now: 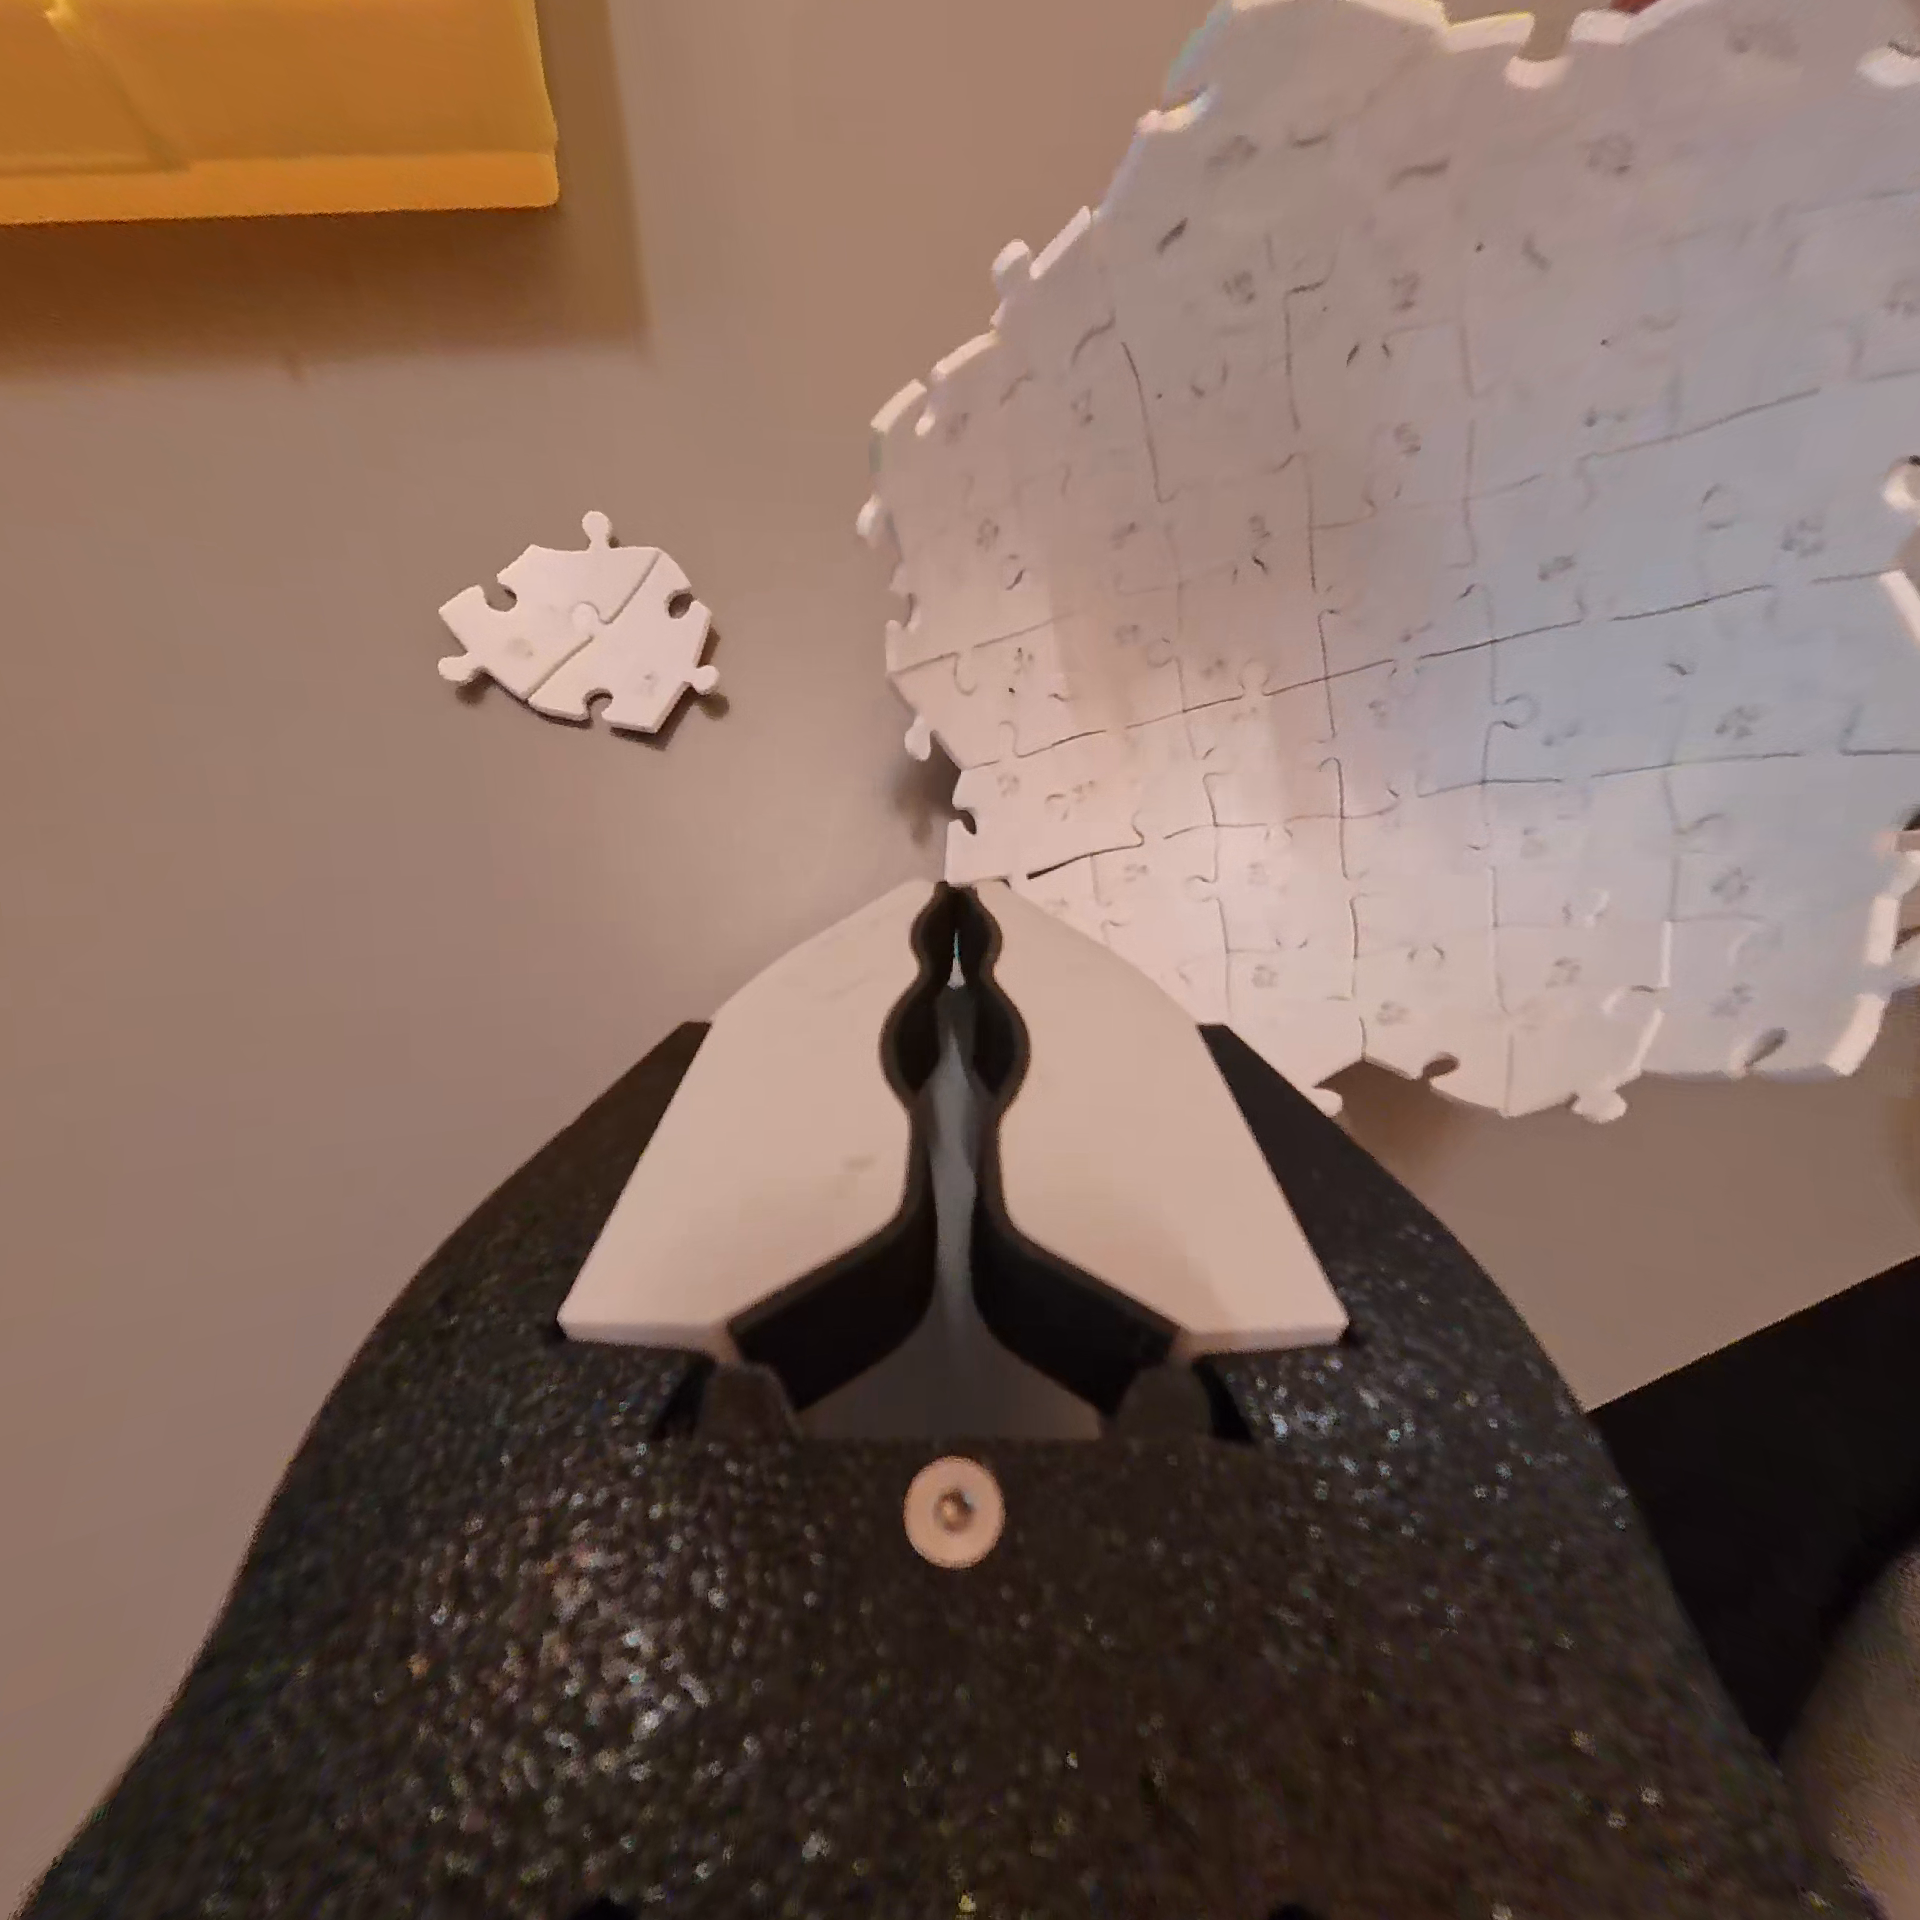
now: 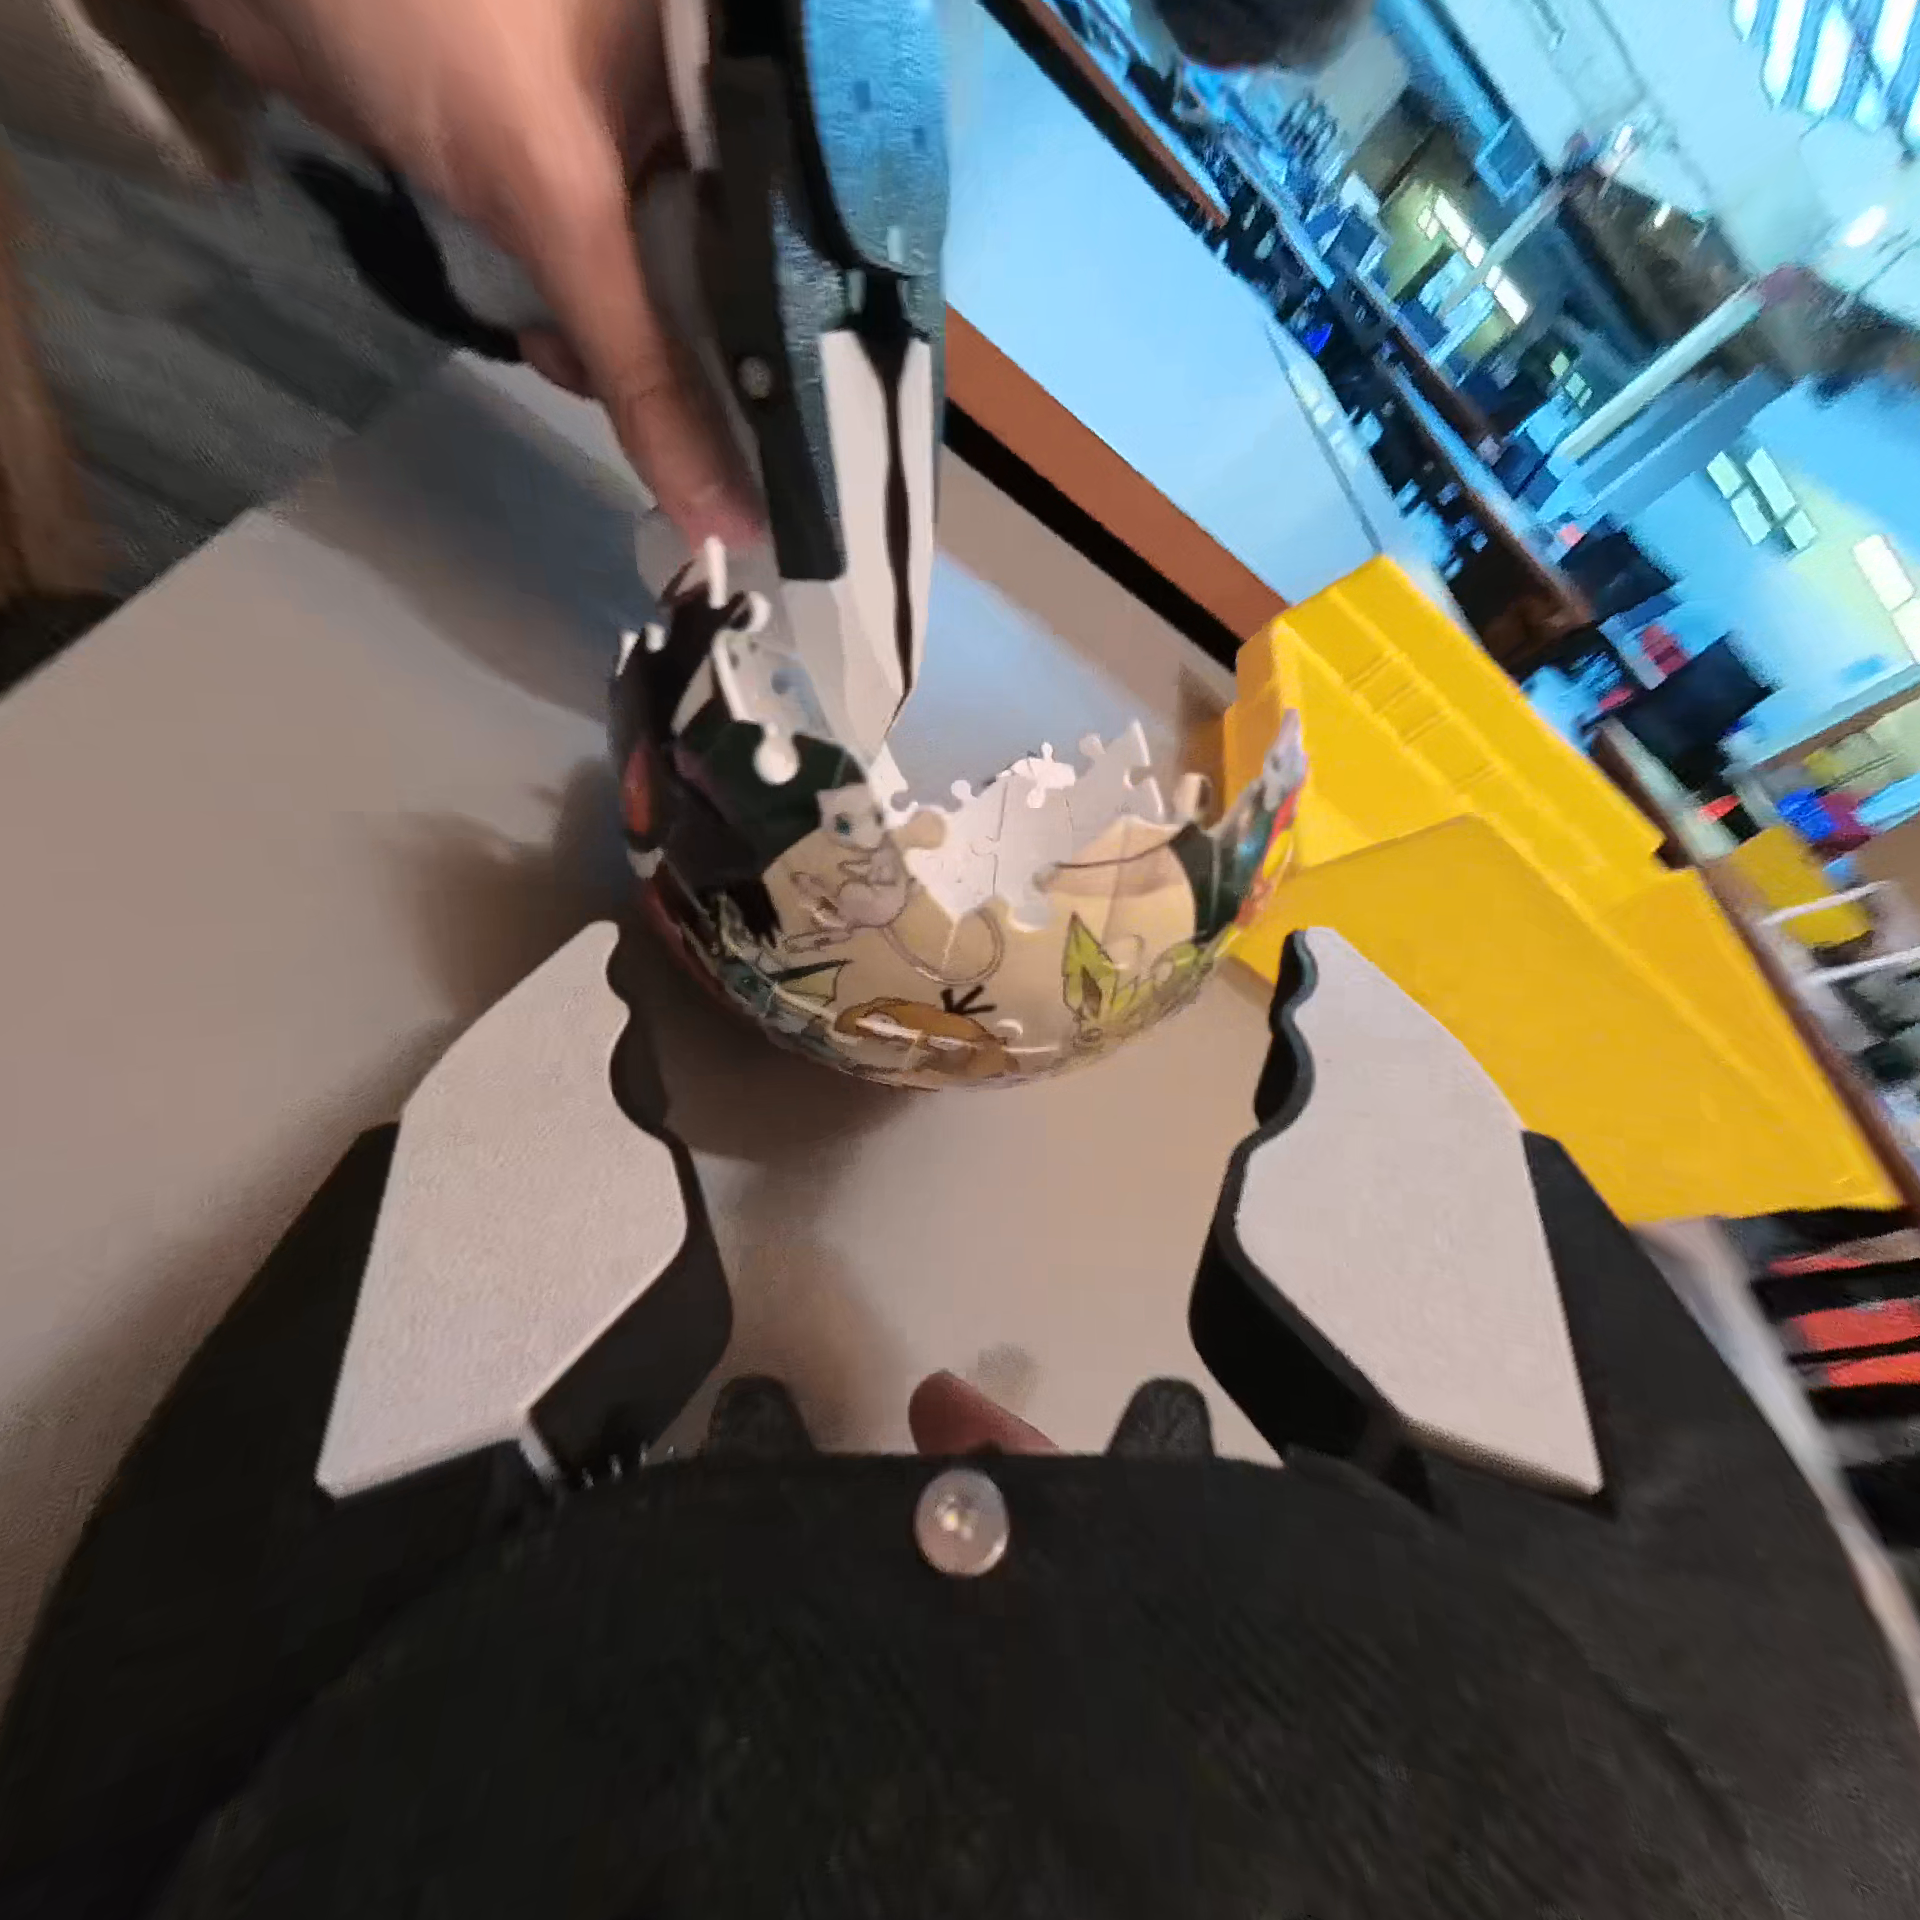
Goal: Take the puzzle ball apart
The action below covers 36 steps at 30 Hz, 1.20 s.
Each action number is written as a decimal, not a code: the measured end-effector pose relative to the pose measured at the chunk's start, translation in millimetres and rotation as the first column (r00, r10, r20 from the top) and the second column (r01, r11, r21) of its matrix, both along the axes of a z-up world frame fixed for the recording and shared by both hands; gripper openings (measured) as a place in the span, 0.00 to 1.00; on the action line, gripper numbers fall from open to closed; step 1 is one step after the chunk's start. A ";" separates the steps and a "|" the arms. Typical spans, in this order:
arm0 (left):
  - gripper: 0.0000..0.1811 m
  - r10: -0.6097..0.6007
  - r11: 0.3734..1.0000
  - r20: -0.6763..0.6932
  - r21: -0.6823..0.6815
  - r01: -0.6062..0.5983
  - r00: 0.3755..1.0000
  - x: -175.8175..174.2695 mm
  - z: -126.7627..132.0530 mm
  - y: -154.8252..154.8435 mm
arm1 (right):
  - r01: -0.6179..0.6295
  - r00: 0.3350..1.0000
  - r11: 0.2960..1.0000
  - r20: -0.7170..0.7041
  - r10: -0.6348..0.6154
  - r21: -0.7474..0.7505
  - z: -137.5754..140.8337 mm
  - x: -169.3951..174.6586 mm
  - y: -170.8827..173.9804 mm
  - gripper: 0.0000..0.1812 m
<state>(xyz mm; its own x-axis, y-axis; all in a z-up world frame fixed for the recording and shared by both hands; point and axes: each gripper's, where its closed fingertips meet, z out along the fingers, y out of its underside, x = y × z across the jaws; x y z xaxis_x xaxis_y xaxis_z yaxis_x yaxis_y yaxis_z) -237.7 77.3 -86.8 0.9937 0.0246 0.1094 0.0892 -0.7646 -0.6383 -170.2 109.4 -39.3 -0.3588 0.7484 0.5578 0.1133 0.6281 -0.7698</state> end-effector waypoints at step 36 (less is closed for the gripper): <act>0.06 0.019 0.999 0.070 0.043 -0.022 0.997 3.0 -10.8 1.6 | -0.156 0.988 0.823 0.089 0.128 0.547 1.8 -20.2 -9.1 0.61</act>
<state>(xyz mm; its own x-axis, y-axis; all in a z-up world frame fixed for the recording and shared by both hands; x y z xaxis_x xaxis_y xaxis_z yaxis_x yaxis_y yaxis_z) -234.7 79.0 -97.6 0.9829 0.0388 0.1798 0.1502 -0.7335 -0.6629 -190.4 100.3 -37.5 -0.4730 0.2606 0.8416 0.0165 0.9577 -0.2873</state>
